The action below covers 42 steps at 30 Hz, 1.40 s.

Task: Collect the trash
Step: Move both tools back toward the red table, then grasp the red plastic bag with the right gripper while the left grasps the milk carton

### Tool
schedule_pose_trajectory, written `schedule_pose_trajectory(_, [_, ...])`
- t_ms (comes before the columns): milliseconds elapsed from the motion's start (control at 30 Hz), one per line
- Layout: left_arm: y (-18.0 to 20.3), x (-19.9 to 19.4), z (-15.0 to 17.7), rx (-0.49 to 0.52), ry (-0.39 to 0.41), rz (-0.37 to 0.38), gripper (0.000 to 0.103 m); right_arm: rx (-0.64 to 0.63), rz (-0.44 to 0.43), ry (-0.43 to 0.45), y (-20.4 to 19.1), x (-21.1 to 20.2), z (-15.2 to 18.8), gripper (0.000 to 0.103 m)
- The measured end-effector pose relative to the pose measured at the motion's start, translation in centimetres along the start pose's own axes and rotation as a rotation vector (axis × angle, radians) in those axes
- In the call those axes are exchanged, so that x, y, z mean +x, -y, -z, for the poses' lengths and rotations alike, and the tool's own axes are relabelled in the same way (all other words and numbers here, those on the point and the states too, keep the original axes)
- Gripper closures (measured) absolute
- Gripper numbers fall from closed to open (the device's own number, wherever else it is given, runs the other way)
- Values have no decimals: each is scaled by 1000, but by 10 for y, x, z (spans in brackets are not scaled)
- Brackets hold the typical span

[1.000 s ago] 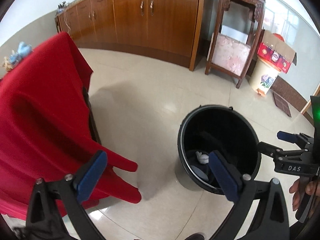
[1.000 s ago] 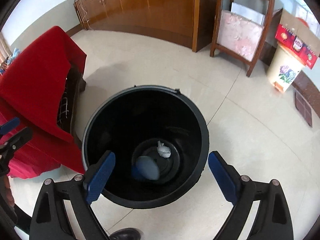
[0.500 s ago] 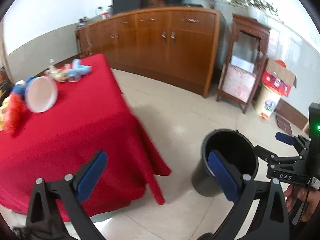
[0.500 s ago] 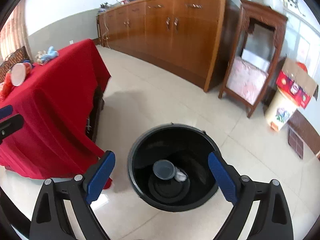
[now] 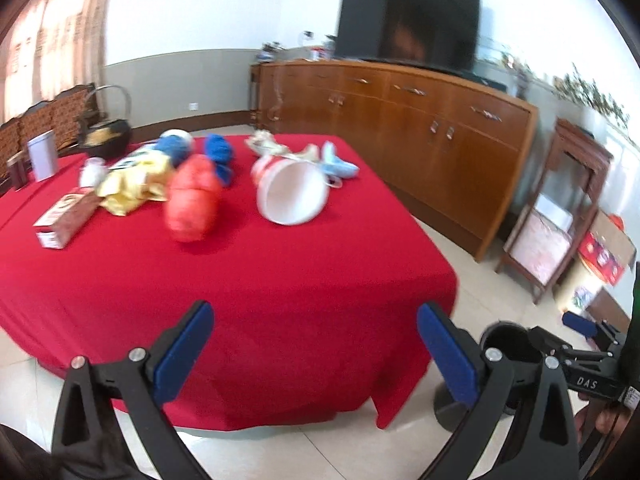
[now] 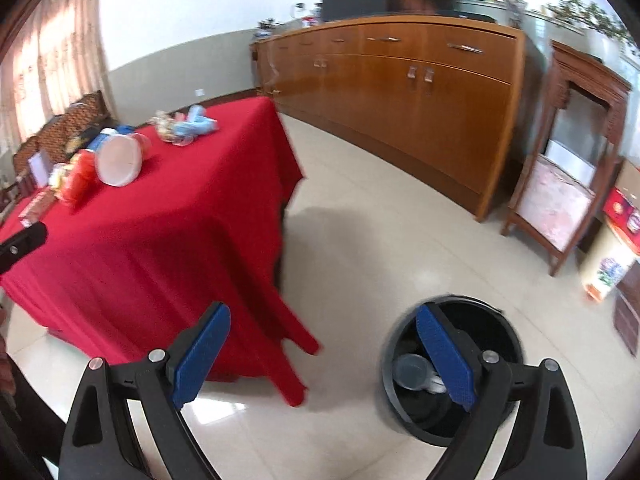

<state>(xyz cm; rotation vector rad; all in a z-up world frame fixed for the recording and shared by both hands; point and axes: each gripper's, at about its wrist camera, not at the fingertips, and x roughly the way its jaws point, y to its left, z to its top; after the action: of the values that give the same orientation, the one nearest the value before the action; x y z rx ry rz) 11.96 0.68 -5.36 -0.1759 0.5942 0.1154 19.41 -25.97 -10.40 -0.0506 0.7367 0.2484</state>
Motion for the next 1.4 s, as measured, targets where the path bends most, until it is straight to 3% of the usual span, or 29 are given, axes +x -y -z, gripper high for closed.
schedule_pose_trajectory(333, [-57, -26, -5, -60, 63, -23, 1, -76, -146, 77, -91, -8, -35, 8])
schedule_pose_trajectory(467, [-84, -31, -10, -137, 84, -20, 1, -102, -182, 106, -119, -14, -46, 8])
schedule_pose_trajectory(600, [-108, -35, -15, -146, 113, -116, 1, -133, -218, 130, -146, -18, -57, 8])
schedule_pose_trajectory(867, [-160, -37, -15, -128, 86, -221, 1, -180, -290, 161, -208, -13, -74, 10])
schedule_pose_trajectory(1000, [-192, -32, -15, -160, 61, -248, 2, -216, -320, 156, -250, -2, -78, 14])
schedule_pose_trajectory(1167, [-235, -20, -20, -184, 51, -306, 13, -248, -349, 124, -295, 21, -84, 20])
schedule_pose_trajectory(1400, [-270, 4, -31, -178, 49, -331, 13, -251, -339, 66, -334, 65, -96, 27])
